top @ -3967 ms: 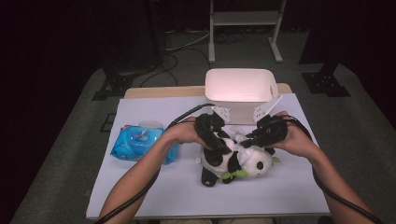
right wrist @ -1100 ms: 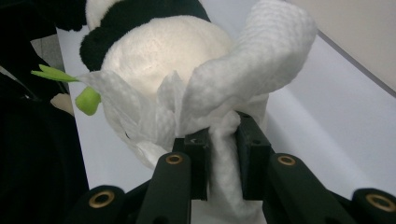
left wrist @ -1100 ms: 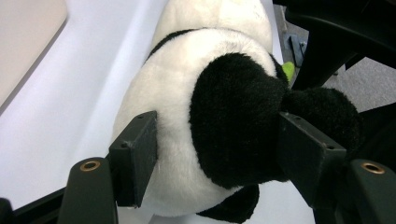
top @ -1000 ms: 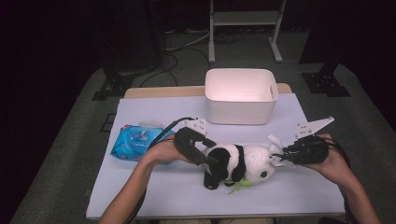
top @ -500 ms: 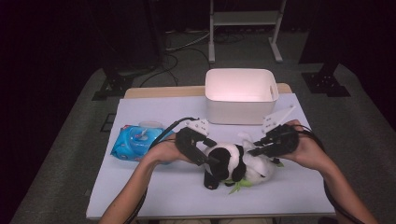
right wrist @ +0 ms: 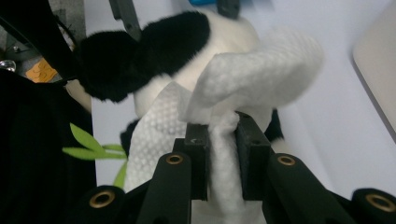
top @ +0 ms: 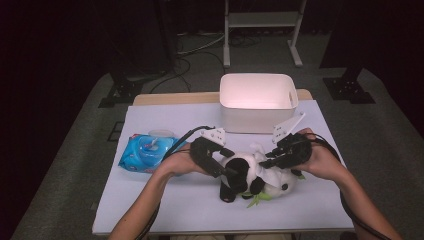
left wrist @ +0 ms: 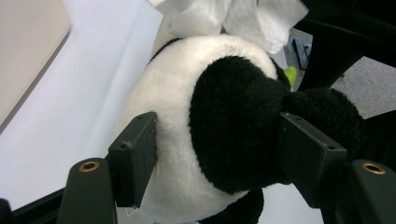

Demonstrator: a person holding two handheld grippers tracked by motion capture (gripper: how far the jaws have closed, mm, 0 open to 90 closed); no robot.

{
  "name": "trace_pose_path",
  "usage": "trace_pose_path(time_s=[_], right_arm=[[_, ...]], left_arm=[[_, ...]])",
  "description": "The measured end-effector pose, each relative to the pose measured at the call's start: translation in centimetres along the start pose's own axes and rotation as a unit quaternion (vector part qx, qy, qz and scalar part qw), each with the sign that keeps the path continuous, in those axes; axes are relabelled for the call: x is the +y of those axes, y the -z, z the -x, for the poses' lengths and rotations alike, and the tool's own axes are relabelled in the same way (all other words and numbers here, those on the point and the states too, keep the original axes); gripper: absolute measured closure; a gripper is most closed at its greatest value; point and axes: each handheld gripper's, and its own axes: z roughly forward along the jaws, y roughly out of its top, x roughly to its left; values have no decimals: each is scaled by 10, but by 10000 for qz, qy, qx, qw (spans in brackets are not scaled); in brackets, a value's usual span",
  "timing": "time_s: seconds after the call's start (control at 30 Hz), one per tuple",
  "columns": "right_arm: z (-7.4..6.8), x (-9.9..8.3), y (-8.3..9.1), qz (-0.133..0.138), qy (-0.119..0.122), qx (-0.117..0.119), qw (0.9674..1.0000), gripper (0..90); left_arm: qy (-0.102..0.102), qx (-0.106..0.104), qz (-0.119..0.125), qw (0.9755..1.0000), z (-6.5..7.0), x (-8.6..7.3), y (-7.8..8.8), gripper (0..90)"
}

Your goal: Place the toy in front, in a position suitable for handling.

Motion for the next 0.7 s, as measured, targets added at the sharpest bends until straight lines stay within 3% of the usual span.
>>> trace_pose_path(time_s=[0.33,0.43,0.7], right_arm=[[-5,34,-14,208,327,198,9991,766],[-7,43,-21,146,408,256,9987,766],[-10,51,-29,214,478,478,9975,766]], left_arm=[[22,26,-85,10000,0,3,-1,310],[20,47,-117,9999,0,3,-1,304],[-2,26,-156,9999,0,4,-1,299]])
